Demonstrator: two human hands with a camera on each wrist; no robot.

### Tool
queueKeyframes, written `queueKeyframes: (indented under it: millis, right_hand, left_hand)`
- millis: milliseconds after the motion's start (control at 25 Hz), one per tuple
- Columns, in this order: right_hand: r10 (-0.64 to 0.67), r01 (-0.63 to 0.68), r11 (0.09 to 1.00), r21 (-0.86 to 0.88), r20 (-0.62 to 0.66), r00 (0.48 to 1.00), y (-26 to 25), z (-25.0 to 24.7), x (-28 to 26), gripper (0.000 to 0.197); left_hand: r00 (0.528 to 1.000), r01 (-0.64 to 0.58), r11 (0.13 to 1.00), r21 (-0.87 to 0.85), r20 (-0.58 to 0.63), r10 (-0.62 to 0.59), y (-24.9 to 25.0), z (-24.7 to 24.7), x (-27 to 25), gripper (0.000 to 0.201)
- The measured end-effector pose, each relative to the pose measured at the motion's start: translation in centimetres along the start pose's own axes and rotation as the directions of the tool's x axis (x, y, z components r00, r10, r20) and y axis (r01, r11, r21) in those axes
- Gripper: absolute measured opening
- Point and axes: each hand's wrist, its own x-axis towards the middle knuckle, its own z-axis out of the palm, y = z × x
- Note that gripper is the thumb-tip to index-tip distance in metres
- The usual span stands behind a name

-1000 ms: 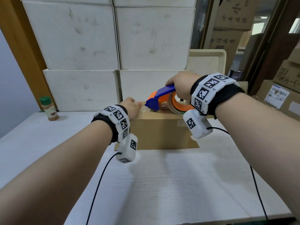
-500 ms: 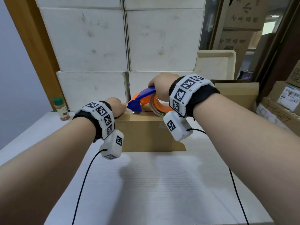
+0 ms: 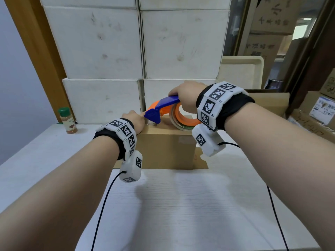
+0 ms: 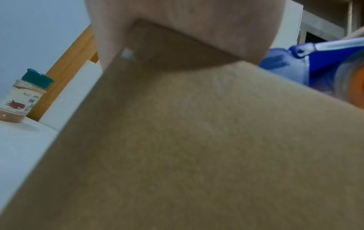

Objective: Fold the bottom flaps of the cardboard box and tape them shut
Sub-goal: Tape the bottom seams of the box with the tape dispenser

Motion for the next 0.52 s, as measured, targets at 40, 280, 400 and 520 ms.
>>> queueKeyframes:
  millis: [40,280,400,520]
  right_hand:
    - [-0.01,0.01,1.0,0.01,-0.019,1.0,0.4,0.2,-0.3,0.045]
    - [-0.031,0.031,0.999,-0.023,-0.017,0.999,1.0,0.3,-0.6,0.048]
    - [-0.029,0.029,0.999,-0.046,-0.007,1.0,1.4,0.3,-0.7,0.048]
    - [-0.022,0.022,0.997,-0.071,0.011,1.0,1.7,0.4,-0.8,0.049]
  left_hand:
    - [1.0,-0.018,0.999,0.046,0.008,0.018,0.2,-0.1,-0.2,0.045]
    - [0.994,-0.107,0.973,0.205,0.03,0.103,0.2,0.3,0.6,0.041]
    - [0.998,-0.046,0.992,0.114,0.052,0.04,0.3,0.1,0.4,0.051]
    - [0.999,-0.024,0.997,0.079,0.044,0.02,0.4,0.2,0.8,0.054]
